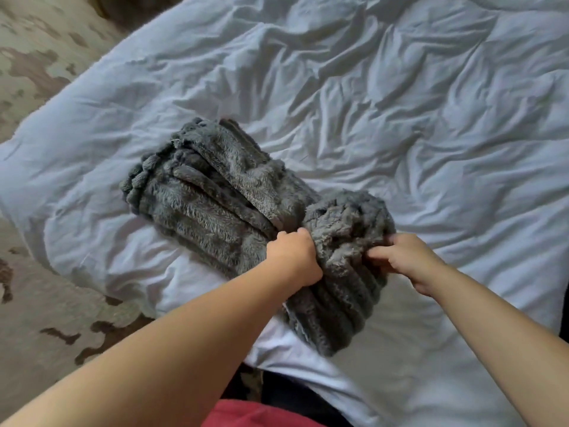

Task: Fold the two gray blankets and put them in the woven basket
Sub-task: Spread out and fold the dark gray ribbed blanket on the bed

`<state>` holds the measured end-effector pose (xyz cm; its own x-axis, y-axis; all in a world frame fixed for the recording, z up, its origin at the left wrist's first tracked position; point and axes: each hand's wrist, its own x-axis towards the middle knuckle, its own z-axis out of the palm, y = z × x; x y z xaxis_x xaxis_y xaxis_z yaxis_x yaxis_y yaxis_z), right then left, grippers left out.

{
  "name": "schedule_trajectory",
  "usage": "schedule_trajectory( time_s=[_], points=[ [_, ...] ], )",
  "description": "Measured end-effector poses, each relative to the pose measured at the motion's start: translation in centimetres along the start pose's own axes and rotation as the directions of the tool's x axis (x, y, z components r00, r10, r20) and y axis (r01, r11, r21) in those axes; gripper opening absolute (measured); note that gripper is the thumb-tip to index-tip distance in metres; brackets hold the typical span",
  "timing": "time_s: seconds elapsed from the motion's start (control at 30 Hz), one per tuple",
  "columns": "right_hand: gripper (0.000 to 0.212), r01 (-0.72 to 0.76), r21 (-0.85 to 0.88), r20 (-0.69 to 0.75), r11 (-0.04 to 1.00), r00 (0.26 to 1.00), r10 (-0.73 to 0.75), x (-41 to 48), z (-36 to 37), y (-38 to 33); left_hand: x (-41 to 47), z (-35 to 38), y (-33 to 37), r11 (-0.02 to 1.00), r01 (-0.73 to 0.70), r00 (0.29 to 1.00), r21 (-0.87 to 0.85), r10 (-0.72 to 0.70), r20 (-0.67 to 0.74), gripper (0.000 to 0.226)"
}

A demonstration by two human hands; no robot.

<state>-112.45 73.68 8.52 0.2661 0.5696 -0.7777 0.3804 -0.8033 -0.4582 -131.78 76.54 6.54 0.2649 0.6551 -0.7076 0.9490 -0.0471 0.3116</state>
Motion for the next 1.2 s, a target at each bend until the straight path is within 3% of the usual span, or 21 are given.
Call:
schedule_trajectory(
  time_s=[0.07,0.13,0.2,0.27,0.3,0.37,0.43,0.5,0.57,0.63,0.7,0.73,0.8,0.87,0.93,1.07,1.2],
  points=[
    [0.022,0.126,-0.088,-0.081,0.988,0.988,-0.133,0.1,-1.7,0.9,-0.1,0.1,0.5,1.000,0.001,1.000,0.021,-0.001,-0.023,0.026],
    [0.047,0.230,-0.207,-0.114,0.951,0.960,-0.257,0.8,-3.1,0.8,-0.1,0.5,1.0,1.000,0.000,1.000,0.012,0.000,-0.009,0.013],
    [0.081,0.349,-0.336,0.010,0.875,0.930,-0.367,2.0,-4.1,-0.1,0.1,1.2,1.1,1.000,0.004,1.000,-0.019,-0.003,0.025,0.010],
    [0.097,0.440,-0.332,0.258,0.834,0.893,-0.369,3.4,-4.1,-0.9,0.2,1.9,0.6,0.999,0.009,0.999,-0.049,-0.007,0.046,0.008],
    [0.094,0.440,-0.260,0.372,0.860,0.867,-0.331,4.1,-3.7,-1.3,0.1,2.3,0.0,0.997,0.020,0.998,-0.079,-0.015,0.060,0.008],
    [0.067,0.403,-0.173,0.478,0.899,0.832,-0.281,5.5,-2.1,-1.6,0.0,2.8,-1.5,0.974,0.100,0.991,-0.203,-0.080,0.107,0.009],
    [0.046,0.454,-0.268,0.431,0.850,0.846,-0.315,6.6,0.1,-1.6,-0.2,3.1,-3.1,0.904,0.220,0.970,-0.367,-0.163,0.181,0.011],
    [0.038,0.495,-0.406,0.345,0.768,0.862,-0.373,7.9,2.5,-1.8,-1.2,3.0,-3.8,0.855,0.312,0.946,-0.415,-0.242,0.213,0.012],
    [0.036,0.461,-0.512,0.276,0.725,0.887,-0.369,9.1,4.6,-2.2,-2.4,3.3,-3.6,0.813,0.378,0.918,-0.442,-0.389,0.070,0.031],
    [0.035,0.396,-0.630,0.233,0.668,0.917,-0.323,10.2,6.0,-2.8,-4.2,4.1,-1.9,0.826,0.371,0.819,-0.425,-0.506,-0.270,0.049],
    [0.035,0.340,-0.704,0.216,0.623,0.939,-0.269,11.1,7.0,-3.8,-5.6,4.8,1.3,0.938,0.203,0.691,-0.281,-0.340,-0.638,0.056],
    [0.033,0.329,-0.729,0.219,0.600,0.943,-0.251,11.3,7.4,-4.3,-5.8,5.2,3.0,0.967,0.114,0.672,-0.229,-0.245,-0.699,0.058],
    [0.022,0.321,-0.764,0.228,0.559,0.946,-0.231,11.4,7.7,-4.9,-5.3,5.8,5.5,0.980,0.074,0.782,-0.187,-0.173,-0.599,0.060],
    [0.018,0.325,-0.735,0.238,0.596,0.945,-0.223,11.2,7.3,-4.7,-3.8,6.2,5.7,0.970,0.172,0.903,-0.174,-0.225,-0.365,0.072],
    [0.027,0.333,-0.598,0.224,0.729,0.943,-0.247,10.6,6.3,-3.9,-2.1,6.2,4.5,0.960,0.264,0.932,-0.097,-0.280,-0.232,0.081],
    [0.035,0.283,-0.270,0.048,0.920,0.959,-0.280,8.4,3.9,-1.5,-0.2,5.6,2.8,0.968,0.250,0.955,0.036,-0.240,-0.177,0.089],
    [0.078,0.042,0.034,-0.118,0.999,0.992,-0.038,5.5,2.4,3.4,-0.3,5.0,1.9,0.976,0.215,0.968,0.024,-0.210,-0.135,0.093]
  ],
)
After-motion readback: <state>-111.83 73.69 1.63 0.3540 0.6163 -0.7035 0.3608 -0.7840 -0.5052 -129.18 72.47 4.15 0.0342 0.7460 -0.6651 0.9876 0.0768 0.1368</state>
